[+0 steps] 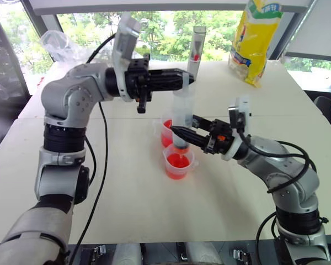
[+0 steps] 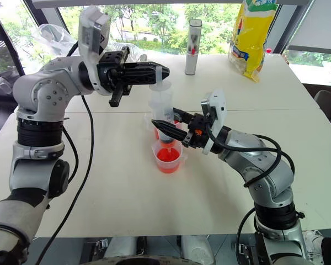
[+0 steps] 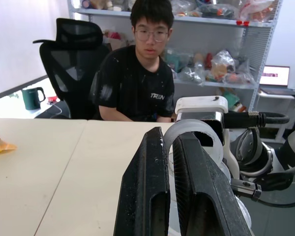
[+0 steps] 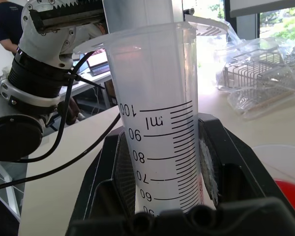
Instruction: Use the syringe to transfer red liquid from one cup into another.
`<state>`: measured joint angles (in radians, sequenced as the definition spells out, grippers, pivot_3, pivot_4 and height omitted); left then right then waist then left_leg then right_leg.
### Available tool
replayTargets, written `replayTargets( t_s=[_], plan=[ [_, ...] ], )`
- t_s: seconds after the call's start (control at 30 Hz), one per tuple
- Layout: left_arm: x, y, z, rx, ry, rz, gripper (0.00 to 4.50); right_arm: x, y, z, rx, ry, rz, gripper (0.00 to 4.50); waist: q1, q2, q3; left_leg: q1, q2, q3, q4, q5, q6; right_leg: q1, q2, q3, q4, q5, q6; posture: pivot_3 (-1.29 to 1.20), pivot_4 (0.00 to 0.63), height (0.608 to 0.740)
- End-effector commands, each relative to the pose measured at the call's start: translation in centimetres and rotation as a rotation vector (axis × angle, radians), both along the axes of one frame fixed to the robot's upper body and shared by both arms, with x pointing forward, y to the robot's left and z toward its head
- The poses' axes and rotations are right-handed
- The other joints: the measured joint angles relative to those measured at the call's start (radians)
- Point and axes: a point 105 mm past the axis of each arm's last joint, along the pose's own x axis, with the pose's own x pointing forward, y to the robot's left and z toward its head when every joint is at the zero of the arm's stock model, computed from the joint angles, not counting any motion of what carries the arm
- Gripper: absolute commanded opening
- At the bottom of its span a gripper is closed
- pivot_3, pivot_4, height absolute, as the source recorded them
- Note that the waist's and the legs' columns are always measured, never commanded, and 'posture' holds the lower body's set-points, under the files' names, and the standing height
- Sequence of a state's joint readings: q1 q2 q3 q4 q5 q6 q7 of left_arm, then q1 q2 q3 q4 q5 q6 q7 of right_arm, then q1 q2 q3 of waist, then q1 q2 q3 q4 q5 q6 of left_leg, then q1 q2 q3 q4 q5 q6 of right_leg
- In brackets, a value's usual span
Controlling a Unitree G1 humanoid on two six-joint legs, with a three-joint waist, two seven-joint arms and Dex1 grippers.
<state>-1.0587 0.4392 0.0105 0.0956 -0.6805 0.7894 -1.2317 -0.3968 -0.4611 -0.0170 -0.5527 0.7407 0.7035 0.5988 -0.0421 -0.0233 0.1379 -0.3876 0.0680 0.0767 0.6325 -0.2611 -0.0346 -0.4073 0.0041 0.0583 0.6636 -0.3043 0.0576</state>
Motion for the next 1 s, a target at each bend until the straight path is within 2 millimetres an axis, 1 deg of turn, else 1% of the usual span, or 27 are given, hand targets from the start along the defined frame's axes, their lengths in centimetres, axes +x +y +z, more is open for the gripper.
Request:
replayTargets(
  t_s=[0.03,0.23,0.37,0.63,0.73,1.0],
  plan=[
    [-1.4,-1.6,-1.6,0.078,-0.034,-0.085,0.05,0.0,-0.1,2.6,0.049,-0.105,-0.01,1.39,0.0,0.0,0.0,0.0,0.0,0.0,0.0,0.0,0.0,0.0,0.0,0.0,0.0,0.0,0.0,0.0,0.15,0.74],
    [-1.7,-1.8,-2.4,0.102,-0.042,-0.093,0.05,0.8,-0.5,2.9,0.051,-0.113,-0.04,1.39,0.0,0.0,0.0,0.0,0.0,0.0,0.0,0.0,0.0,0.0,0.0,0.0,0.0,0.0,0.0,0.0,0.15,0.74],
    [-1.8,-1.9,-3.7,0.134,-0.028,-0.089,0.05,0.9,-0.5,3.2,0.047,-0.126,-0.041,1.39,0.0,0.0,0.0,0.0,0.0,0.0,0.0,0.0,0.0,0.0,0.0,0.0,0.0,0.0,0.0,0.0,0.15,0.74],
    [-1.6,-1.7,-5.6,0.17,-0.002,-0.074,0.05,0.9,-0.5,3.4,0.041,-0.13,-0.036,1.39,0.001,0.0,0.0,0.0,0.0,0.0,0.0,0.0,0.0,0.0,0.0,0.0,0.0,0.0,0.0,0.0,0.15,0.74],
    [-1.6,-1.6,-5.7,0.169,0.001,-0.073,0.05,0.9,-0.6,3.4,0.034,-0.129,-0.038,1.39,0.0,0.0,0.0,0.0,0.0,0.0,0.0,0.0,0.0,0.0,0.0,0.0,0.0,0.0,0.0,0.0,0.15,0.74],
    [-1.3,-1.6,-4.5,0.134,-0.007,-0.056,0.05,0.9,-0.8,3.1,0.025,-0.122,-0.045,1.39,0.0,0.0,0.0,0.0,0.0,0.0,0.0,0.0,0.0,0.0,0.0,0.0,0.0,0.0,0.0,0.0,0.15,0.74]
  ],
)
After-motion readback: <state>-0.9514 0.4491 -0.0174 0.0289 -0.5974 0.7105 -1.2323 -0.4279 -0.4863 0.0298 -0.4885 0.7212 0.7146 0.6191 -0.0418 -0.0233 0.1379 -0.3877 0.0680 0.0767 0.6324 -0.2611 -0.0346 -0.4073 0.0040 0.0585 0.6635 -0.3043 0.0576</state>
